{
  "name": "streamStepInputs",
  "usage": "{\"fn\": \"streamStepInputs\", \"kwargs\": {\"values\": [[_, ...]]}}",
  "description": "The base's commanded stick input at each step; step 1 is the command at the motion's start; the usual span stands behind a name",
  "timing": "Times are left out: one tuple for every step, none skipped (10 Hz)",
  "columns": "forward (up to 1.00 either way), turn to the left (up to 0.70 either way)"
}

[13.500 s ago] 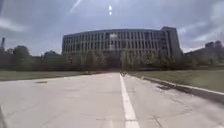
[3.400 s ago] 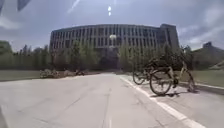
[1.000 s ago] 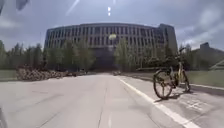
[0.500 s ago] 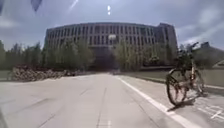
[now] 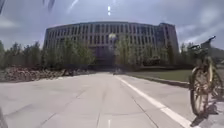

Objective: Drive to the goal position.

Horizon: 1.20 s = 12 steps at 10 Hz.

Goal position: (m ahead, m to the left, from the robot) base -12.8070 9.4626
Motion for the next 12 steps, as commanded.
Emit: {"fn": "streamStepInputs", "kwargs": {"values": [[1.0,0.0],[1.0,0.0],[1.0,0.0],[1.0,0.0],[1.0,0.0],[1.0,0.0],[1.0,0.0],[1.0,0.0],[1.0,0.0],[1.0,0.0],[1.0,0.0],[0.97,0.0]]}}
